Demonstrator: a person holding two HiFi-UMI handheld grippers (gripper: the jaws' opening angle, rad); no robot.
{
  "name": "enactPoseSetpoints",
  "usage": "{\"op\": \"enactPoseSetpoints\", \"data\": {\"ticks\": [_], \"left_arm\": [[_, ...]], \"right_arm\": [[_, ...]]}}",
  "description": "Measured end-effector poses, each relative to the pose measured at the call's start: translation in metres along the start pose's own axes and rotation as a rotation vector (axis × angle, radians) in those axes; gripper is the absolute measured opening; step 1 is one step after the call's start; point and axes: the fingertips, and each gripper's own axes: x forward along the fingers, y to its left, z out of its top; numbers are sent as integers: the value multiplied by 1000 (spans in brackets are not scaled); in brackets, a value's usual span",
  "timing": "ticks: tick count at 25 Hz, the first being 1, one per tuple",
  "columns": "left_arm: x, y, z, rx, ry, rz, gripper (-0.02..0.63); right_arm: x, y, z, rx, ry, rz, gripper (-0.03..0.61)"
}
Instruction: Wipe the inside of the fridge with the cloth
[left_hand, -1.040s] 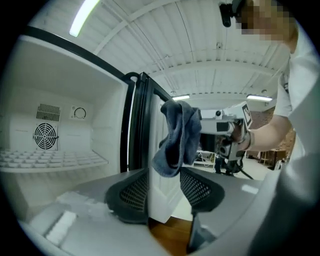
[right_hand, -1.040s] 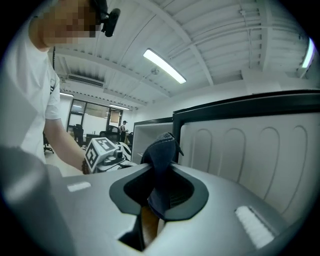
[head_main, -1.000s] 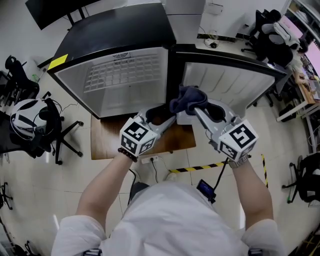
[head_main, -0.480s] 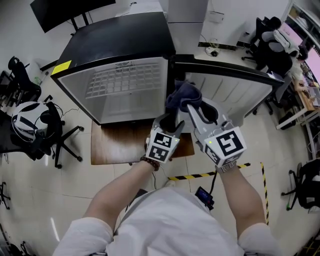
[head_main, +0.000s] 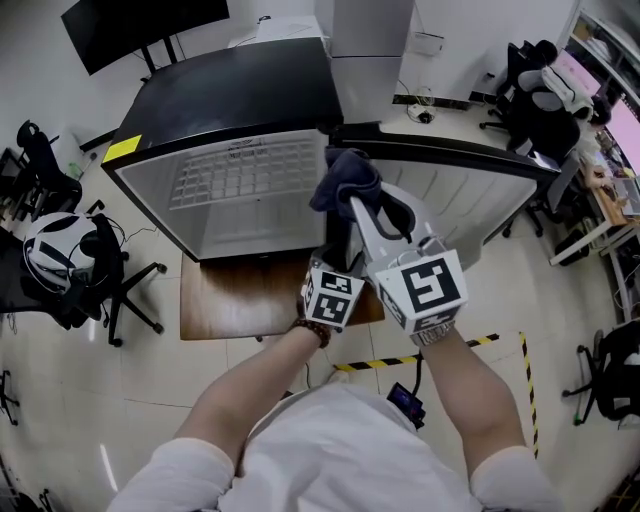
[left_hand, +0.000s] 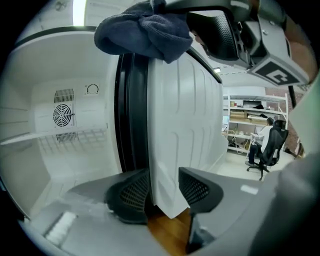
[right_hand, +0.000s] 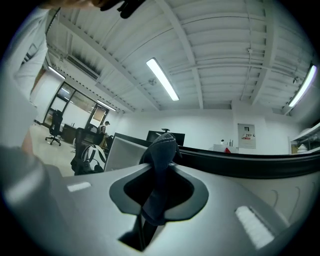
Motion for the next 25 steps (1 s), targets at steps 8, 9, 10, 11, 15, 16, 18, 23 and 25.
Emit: {"op": "enactPoseSetpoints", "data": {"ticks": [8, 9, 10, 11, 15, 16, 18, 23, 25], "left_arm": [[13, -5, -6, 12, 27, 10, 137], [13, -6, -7, 12, 31, 10, 133], [13, -5, -8, 16, 33, 10, 132], [13, -5, -7, 23, 34, 10, 132], [13, -2, -6, 30, 24, 10, 127], [13, -3, -6, 26, 19, 9, 127], [13, -3, -7, 23, 26, 8, 126], [11, -2, -7, 27, 30, 7, 125], [9, -2, -7, 34, 39, 5, 124]], "right_arm": [[8, -9, 3, -2, 36, -96, 57], [8, -10, 3, -7, 38, -106, 57], [7, -12, 2, -12, 40, -117, 58], [5, -14, 2, -14, 41, -127, 57], [-1, -29, -1, -8, 49, -171, 57], [-3, -33, -2, -8, 51, -182, 57], [-9, -43, -3, -10, 56, -207, 57], [-21, -66, -11, -10, 72, -267, 57], [-26, -74, -14, -12, 80, -291, 57]]}}
